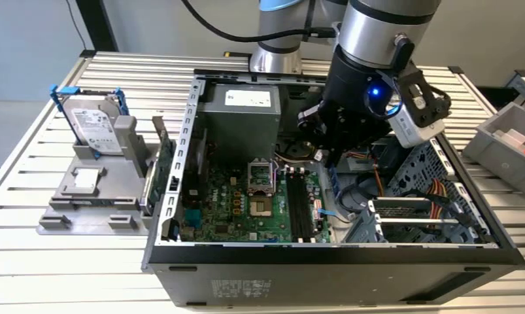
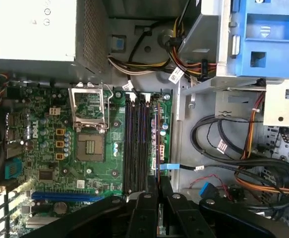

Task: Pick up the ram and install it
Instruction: 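Insert the ram into the slot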

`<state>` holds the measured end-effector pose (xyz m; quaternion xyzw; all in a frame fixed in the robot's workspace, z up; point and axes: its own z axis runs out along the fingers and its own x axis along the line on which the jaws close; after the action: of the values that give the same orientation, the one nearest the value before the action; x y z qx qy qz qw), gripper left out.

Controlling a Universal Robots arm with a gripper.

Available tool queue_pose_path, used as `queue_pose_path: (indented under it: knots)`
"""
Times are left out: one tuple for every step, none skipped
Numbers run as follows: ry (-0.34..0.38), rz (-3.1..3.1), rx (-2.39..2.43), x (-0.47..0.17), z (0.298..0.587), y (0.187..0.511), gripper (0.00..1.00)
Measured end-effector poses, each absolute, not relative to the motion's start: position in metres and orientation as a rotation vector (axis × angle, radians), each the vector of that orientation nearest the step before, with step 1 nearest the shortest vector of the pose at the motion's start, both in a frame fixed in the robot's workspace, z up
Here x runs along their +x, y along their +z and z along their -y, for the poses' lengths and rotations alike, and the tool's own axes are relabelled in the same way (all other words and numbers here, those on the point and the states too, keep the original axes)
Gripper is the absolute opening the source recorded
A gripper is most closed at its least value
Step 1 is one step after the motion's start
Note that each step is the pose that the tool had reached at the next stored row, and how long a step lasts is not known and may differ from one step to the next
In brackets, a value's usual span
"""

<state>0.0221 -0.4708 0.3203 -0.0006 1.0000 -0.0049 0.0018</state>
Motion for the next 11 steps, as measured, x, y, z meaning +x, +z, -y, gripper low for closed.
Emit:
queue_pose_path:
  knots:
    - [-0.015, -3.138, 0.008, 0.021, 0.471, 0.319, 0.00]
    - [-0.016, -3.138, 0.017, 0.021, 0.471, 0.317, 0.00]
    - [-0.016, -3.138, 0.026, 0.020, 0.471, 0.315, 0.00]
    - [-0.016, -3.138, 0.046, 0.019, 0.471, 0.311, 0.00]
    - [-0.016, -3.138, 0.055, 0.018, 0.471, 0.309, 0.00]
    - [-0.016, -3.137, 0.063, 0.018, 0.471, 0.308, 0.00]
    - [-0.016, -3.137, 0.070, 0.018, 0.471, 0.306, 0.00]
    - [-0.016, -3.137, 0.076, 0.018, 0.471, 0.304, 0.00]
    - [-0.016, -3.137, 0.083, 0.018, 0.471, 0.302, 0.00]
    - [-0.016, -3.138, 0.090, 0.018, 0.471, 0.302, 0.00]
    - [-0.017, -3.140, 0.094, 0.018, 0.472, 0.302, 0.00]
